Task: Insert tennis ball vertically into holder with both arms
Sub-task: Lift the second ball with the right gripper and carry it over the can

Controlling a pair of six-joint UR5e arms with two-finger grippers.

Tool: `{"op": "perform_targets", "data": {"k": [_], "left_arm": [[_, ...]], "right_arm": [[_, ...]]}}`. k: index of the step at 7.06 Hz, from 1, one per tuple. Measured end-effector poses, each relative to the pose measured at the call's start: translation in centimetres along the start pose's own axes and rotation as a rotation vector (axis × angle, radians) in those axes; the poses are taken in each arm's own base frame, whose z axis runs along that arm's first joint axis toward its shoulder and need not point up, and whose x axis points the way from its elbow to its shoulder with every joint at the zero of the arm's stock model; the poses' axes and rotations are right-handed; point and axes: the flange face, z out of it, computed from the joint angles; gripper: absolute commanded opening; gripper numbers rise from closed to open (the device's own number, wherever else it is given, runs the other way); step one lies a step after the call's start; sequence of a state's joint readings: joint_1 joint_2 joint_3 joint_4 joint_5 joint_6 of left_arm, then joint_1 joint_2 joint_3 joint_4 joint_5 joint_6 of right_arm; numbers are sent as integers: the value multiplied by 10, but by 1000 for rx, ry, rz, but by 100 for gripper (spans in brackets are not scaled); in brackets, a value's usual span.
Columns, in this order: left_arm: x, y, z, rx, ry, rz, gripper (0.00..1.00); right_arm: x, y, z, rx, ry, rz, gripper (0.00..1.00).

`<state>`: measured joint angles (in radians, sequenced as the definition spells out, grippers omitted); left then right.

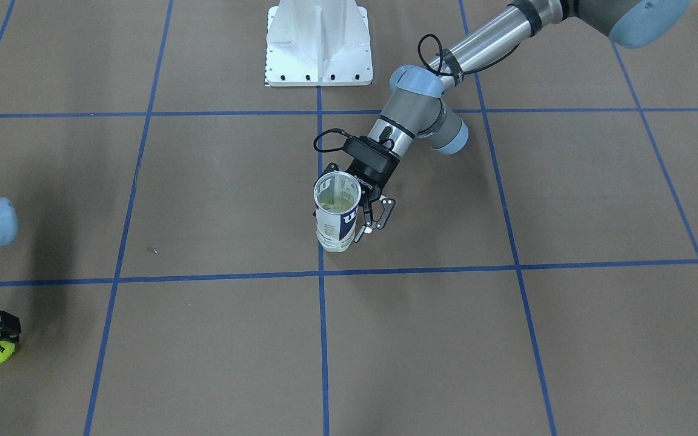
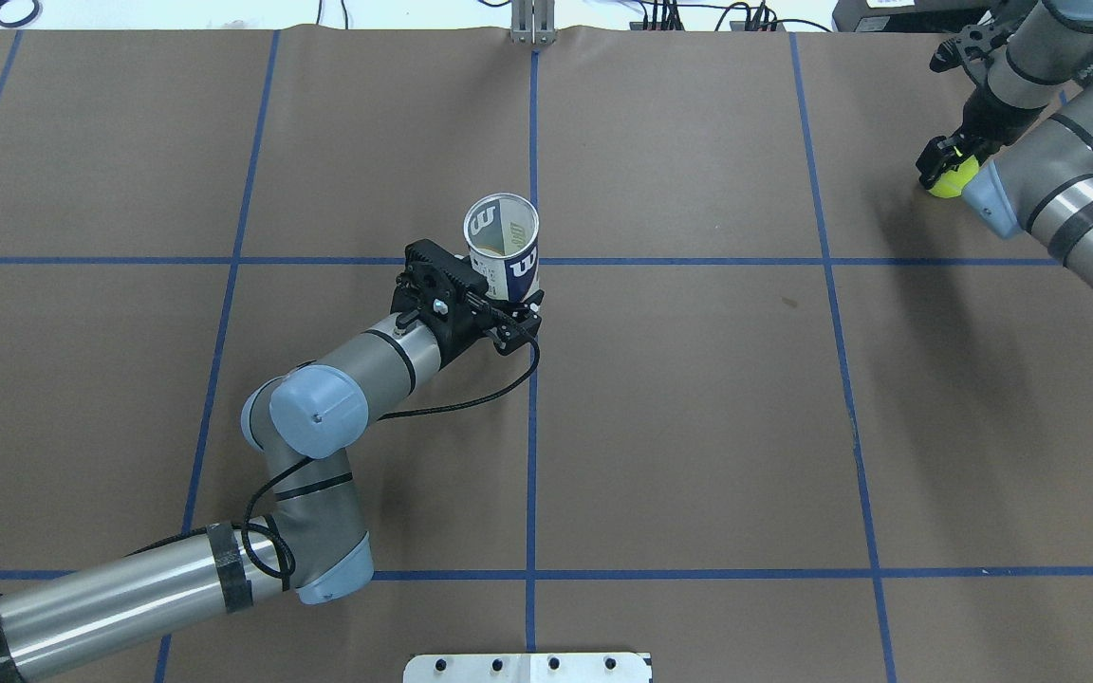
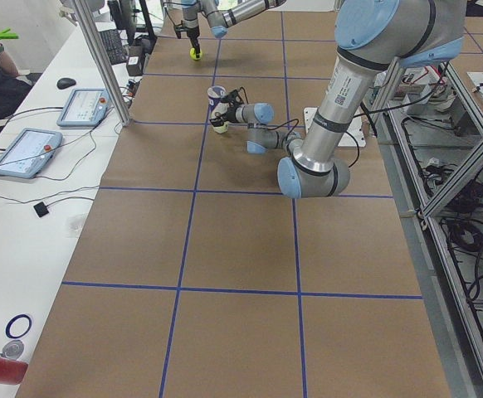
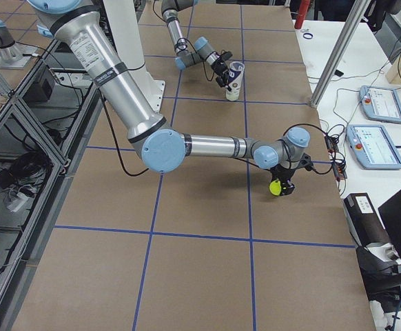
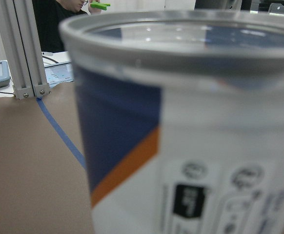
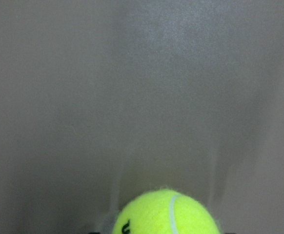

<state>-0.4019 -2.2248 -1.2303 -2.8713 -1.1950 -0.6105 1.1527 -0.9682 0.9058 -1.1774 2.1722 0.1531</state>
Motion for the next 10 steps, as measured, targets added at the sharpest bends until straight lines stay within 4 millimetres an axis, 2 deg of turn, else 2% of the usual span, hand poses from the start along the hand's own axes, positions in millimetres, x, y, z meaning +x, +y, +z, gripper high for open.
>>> {"op": "perform_targets", "data": {"k": [1,2,3,4,5,6,7,8,9,10], "left_arm": [[0,0,0,0,0,0,99],[0,0,0,1,0,0,99],[-1,0,0,1,-1,0,99],[-1,0,0,1,-1,0,99],[0,0,0,1,0,0,99],[0,0,0,1,0,0,99],[1,0,-1,1,2,-1,99],[3,-2,-1,3,5,-3,99],[4,-3,-1,5,7,-4,99],[5,-3,-1,5,8,-5,99]], "right_arm": [[-3,-6,-6,11,-3,-5,0],[-8,-22,-29,42,-22,-8,0],[-14,-44,-64,84,-69,7,0],[-34,-69,-107,133,-132,55,0],[-69,-91,-149,180,-185,123,0],[-113,-105,-183,217,-232,180,0],[-170,-111,-209,240,-285,220,0],[-241,-115,-234,251,-349,261,0],[-306,-112,-258,251,-413,291,0],[-356,-101,-275,238,-457,303,0]]}}
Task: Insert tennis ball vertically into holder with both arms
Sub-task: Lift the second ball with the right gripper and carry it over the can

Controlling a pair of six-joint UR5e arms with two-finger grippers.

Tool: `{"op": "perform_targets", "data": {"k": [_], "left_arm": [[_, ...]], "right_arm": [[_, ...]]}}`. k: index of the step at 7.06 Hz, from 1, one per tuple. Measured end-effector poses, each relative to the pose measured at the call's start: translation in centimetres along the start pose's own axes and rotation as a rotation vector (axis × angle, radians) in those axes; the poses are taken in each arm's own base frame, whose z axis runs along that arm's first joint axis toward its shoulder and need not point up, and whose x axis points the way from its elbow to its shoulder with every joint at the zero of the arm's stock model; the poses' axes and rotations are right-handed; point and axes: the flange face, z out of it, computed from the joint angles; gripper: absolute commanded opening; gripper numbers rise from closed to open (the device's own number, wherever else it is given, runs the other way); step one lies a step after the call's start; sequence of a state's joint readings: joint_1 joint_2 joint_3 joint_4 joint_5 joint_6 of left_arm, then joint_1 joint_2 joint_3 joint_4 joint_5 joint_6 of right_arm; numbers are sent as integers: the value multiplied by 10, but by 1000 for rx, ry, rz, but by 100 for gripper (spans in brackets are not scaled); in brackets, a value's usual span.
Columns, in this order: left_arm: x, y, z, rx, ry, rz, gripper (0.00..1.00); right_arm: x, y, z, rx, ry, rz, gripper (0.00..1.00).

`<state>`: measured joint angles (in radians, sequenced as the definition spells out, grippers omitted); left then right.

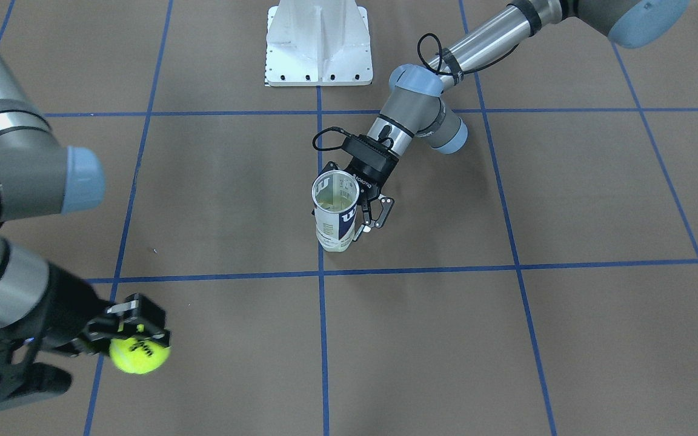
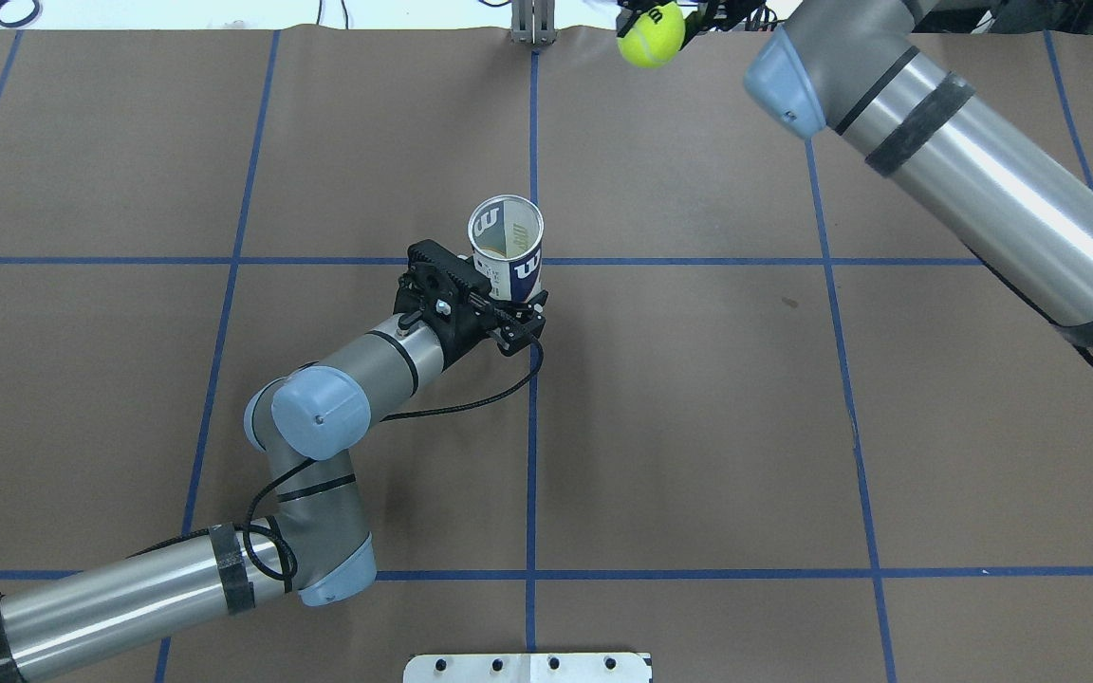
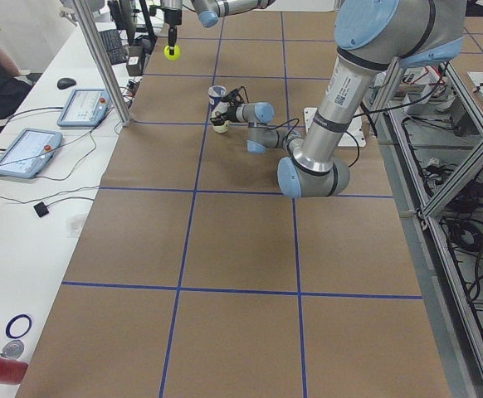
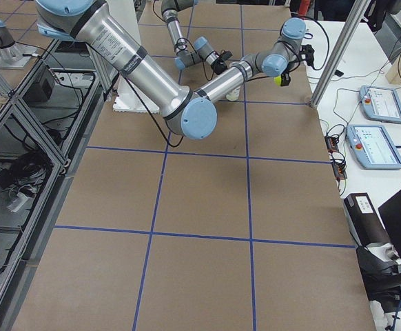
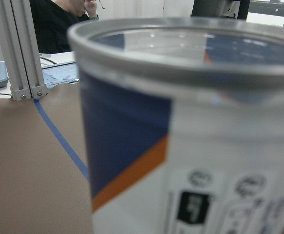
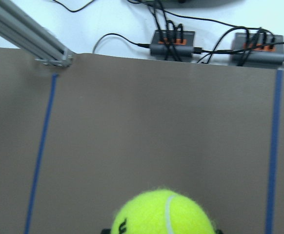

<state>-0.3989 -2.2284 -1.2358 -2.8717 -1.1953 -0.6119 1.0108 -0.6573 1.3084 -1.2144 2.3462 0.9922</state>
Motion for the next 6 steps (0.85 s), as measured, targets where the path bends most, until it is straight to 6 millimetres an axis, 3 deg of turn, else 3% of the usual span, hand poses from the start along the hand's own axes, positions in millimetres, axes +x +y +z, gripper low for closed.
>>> {"op": "perform_targets", "data": {"k": [1,2,4,6], "left_arm": [[0,0,0,0,1,0,99],[0,0,0,-1,1,1,99],[0,1,0,-2,0,1,99],[-2,2,0,-4,0,3,99]], "right_arm": [[-32,23,1,-20,-17,3,0],[-52,40,2,-31,-26,-2,0],[-85,76,15,-40,-38,-21,0],[-111,113,40,-35,-12,-43,0]]}}
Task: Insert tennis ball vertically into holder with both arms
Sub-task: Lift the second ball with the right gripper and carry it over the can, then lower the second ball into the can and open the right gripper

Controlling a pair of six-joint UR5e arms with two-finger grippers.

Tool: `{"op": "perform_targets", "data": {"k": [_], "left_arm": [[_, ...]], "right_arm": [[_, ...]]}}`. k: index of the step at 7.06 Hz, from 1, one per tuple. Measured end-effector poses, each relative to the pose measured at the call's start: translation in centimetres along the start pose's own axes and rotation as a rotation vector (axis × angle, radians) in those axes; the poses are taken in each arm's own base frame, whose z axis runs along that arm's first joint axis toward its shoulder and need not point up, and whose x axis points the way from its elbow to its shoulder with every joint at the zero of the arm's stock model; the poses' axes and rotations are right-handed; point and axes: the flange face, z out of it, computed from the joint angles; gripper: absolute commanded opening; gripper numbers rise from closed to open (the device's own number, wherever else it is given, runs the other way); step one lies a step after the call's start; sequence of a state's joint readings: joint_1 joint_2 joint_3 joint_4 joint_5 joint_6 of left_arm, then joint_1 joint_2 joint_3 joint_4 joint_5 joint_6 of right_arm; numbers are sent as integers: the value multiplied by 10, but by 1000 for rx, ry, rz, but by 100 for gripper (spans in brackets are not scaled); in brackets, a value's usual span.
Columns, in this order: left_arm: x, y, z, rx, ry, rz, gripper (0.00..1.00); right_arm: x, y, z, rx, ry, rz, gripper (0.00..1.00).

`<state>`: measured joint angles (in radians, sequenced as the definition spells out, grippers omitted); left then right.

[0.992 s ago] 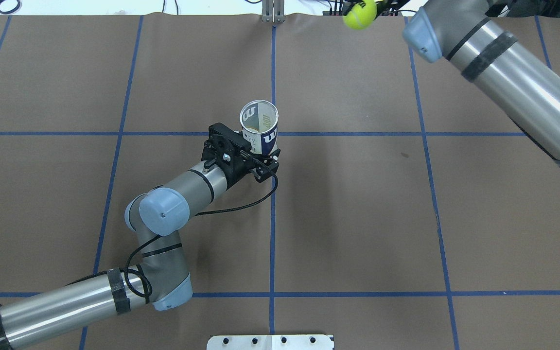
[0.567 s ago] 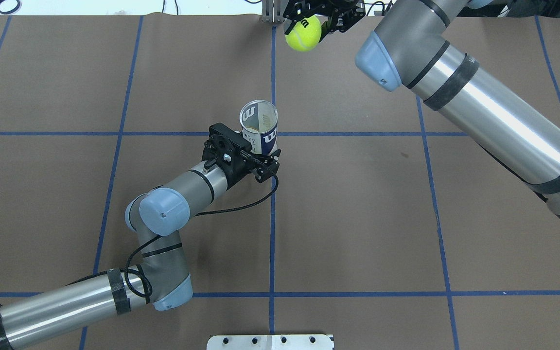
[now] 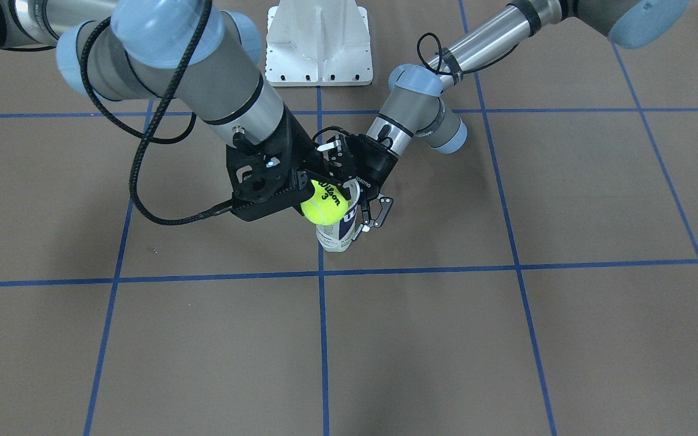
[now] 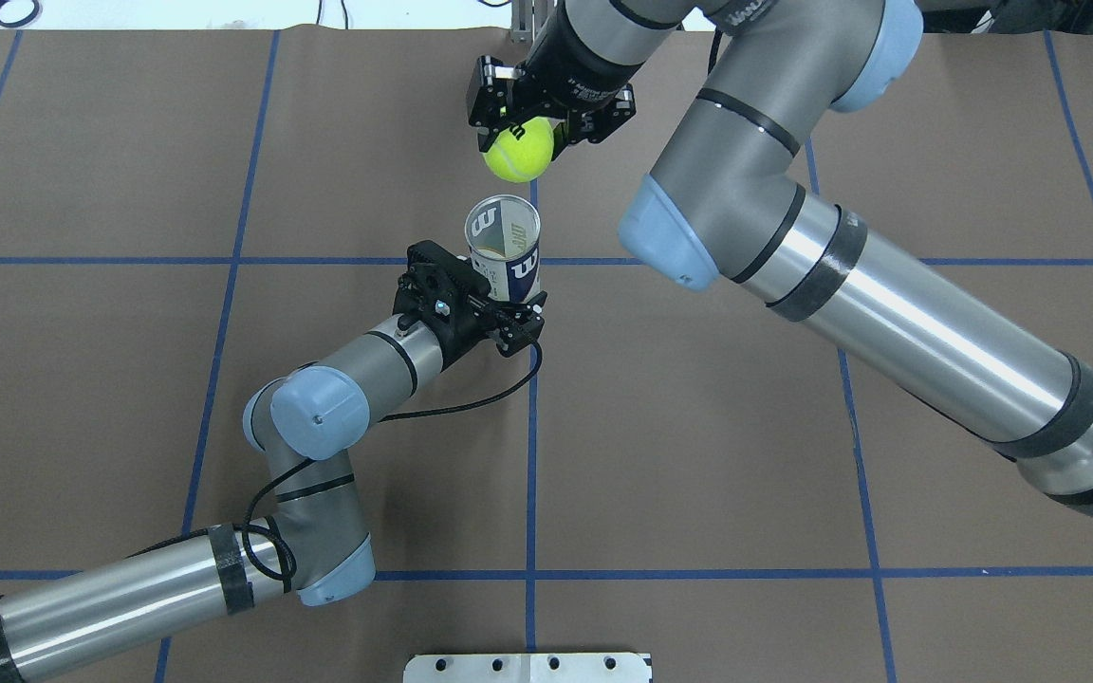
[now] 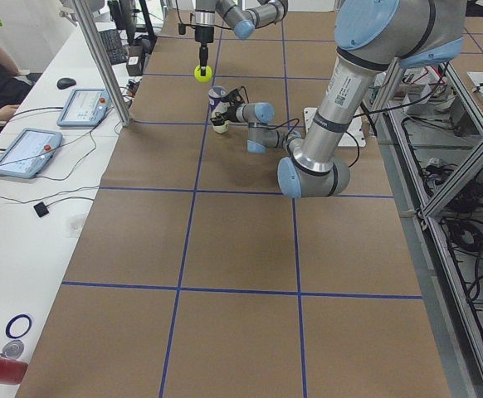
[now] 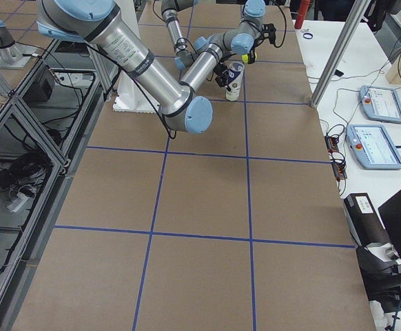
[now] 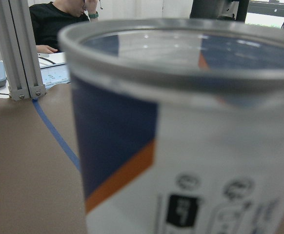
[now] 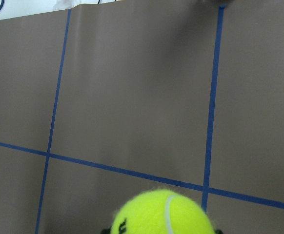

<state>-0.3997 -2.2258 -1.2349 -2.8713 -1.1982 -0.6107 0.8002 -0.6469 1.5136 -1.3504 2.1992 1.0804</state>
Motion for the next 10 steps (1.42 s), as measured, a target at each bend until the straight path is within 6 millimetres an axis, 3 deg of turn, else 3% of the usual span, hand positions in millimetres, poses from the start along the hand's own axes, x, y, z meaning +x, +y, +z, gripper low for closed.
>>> {"op": "perform_targets", "data": {"k": [2,3,4,10], "left_arm": [[-1,1,0,-3,-1,1,99],[-2,1,0,-3,-1,2,99],[-2,1,0,-4,-1,2,99],[-3,2,0,-5,-2,2,99]], "right_arm": [[-11,20,22,0,20,-15,0],[-14,25,28,-2,25,-19,6],[-15,28,29,-4,28,-20,98],[-17,38,13,-3,29,-20,99]]}}
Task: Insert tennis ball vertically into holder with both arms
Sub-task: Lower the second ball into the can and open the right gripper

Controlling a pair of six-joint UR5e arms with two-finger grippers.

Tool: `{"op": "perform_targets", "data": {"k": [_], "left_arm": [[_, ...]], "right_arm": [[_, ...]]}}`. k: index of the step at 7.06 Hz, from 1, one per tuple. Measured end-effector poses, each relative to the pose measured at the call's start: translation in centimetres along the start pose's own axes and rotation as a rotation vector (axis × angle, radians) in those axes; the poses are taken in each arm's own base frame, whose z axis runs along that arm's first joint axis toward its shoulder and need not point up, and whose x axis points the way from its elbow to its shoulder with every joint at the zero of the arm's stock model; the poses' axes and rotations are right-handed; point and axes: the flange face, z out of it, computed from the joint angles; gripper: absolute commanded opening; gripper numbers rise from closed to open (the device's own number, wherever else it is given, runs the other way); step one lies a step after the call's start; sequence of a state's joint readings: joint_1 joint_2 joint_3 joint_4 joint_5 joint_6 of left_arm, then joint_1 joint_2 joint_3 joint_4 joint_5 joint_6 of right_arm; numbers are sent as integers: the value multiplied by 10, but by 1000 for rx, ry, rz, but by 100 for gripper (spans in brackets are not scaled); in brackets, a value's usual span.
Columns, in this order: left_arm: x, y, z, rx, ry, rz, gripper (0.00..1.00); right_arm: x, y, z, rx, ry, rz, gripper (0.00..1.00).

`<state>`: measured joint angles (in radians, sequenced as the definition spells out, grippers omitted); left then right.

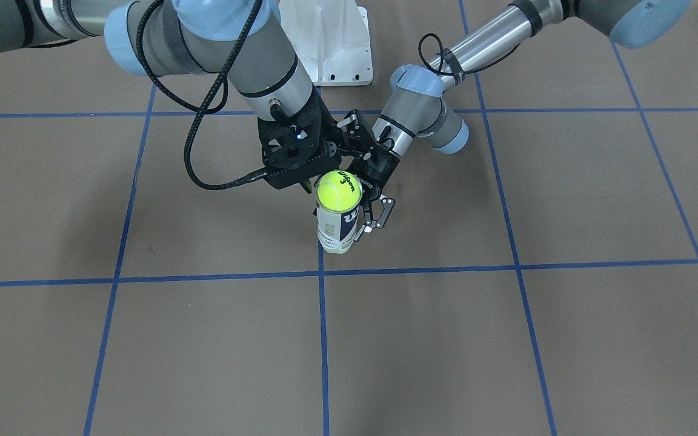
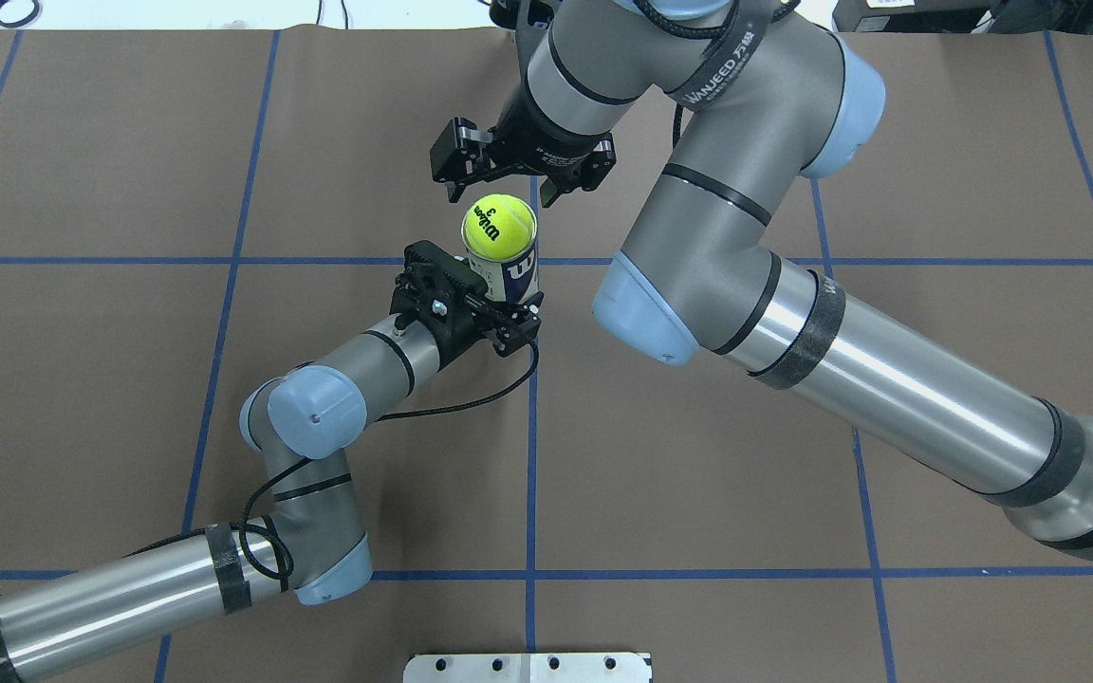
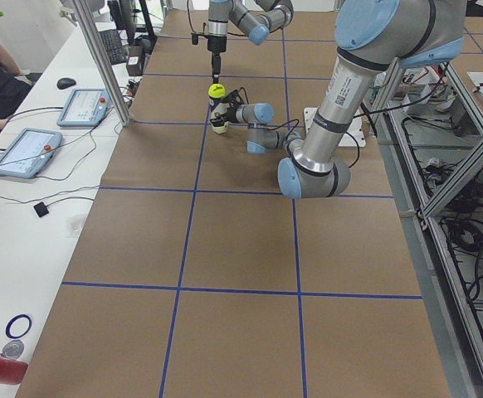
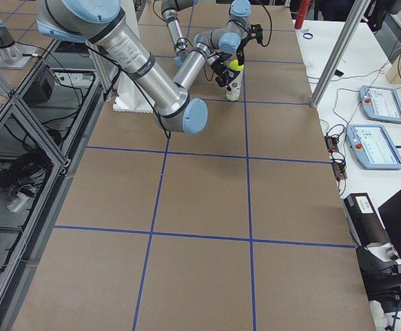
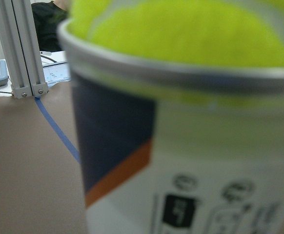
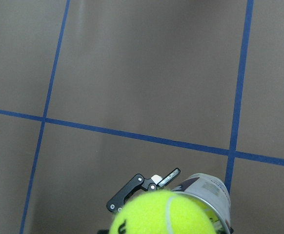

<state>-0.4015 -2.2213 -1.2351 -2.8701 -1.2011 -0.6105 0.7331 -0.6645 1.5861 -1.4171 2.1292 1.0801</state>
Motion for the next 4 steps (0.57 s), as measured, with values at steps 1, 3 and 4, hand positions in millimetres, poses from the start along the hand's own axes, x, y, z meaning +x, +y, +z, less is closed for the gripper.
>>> {"op": "perform_targets", "data": {"k": [1,3,4], "left_arm": [[0,0,0,-1,0,0,99],[-1,0,0,0,-1,0,99],[-1,-1,0,1,-1,0,99]], "right_arm": [[1,3,-4,-1,3,2,99],[2,7,-11,-2,5,4,19],[2,8,-12,-2,7,6,0]]}}
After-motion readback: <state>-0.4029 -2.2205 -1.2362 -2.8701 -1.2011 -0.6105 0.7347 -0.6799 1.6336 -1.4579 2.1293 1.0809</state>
